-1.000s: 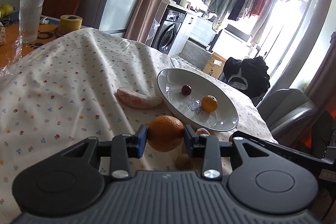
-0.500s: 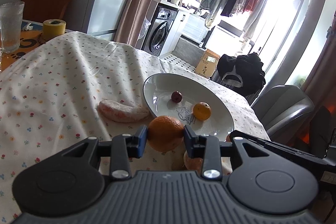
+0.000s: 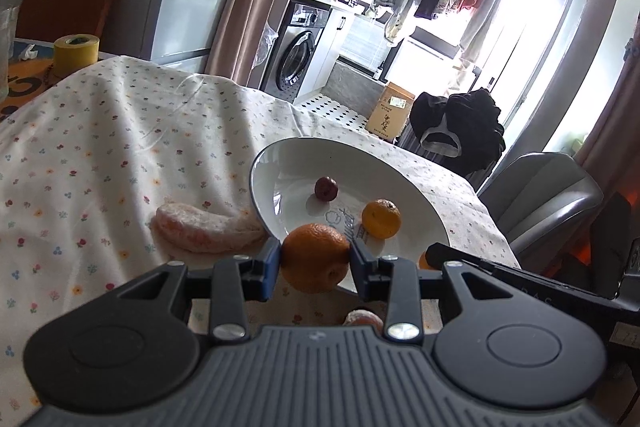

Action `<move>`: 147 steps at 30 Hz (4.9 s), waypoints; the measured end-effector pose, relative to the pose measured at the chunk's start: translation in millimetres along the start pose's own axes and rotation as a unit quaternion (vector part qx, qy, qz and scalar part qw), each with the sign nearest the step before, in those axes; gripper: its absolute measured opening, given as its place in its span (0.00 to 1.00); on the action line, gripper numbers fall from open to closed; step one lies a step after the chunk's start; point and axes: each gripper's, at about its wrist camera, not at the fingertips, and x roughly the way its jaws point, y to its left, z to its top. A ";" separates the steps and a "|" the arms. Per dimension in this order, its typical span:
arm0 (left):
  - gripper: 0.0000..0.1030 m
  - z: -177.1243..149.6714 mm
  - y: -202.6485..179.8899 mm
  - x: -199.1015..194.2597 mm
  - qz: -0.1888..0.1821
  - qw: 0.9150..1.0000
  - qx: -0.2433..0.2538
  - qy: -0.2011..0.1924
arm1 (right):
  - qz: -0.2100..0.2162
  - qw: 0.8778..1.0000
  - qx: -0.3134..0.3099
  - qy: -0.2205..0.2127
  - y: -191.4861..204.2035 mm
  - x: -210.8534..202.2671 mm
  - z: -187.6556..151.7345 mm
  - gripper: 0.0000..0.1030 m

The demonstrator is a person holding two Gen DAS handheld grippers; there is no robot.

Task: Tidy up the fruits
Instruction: 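Carry the orange in the left gripper into the bowl while the right releases the mandarin there, then move both open grippers back to the sweet potato and brown kiwi, then grasp the brown kiwi with the left gripper while the right grasps and lifts the sweet potato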

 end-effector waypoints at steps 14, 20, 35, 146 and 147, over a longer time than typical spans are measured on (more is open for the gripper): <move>0.21 9.6 -6.9 20.1 -0.011 1.000 0.002 0.014 | -0.007 1.000 0.012 -0.002 -6.9 -9.9 -6.2 0.29; 0.24 4.7 -0.2 14.4 0.005 1.000 -0.005 0.018 | -0.010 1.000 0.023 0.003 -10.4 -12.7 -12.7 0.32; 0.67 -3.8 3.0 -11.0 0.035 0.999 -0.003 0.004 | 0.004 1.000 0.013 0.005 0.8 -24.5 -22.2 0.45; 0.23 -57.5 38.8 -44.8 0.023 1.000 -0.015 -0.006 | 0.053 0.980 -0.170 0.085 64.9 10.1 -43.2 0.36; 0.23 -57.4 38.7 -45.5 0.022 1.000 -0.015 -0.006 | 0.054 0.981 -0.166 0.084 64.0 9.0 -42.5 0.33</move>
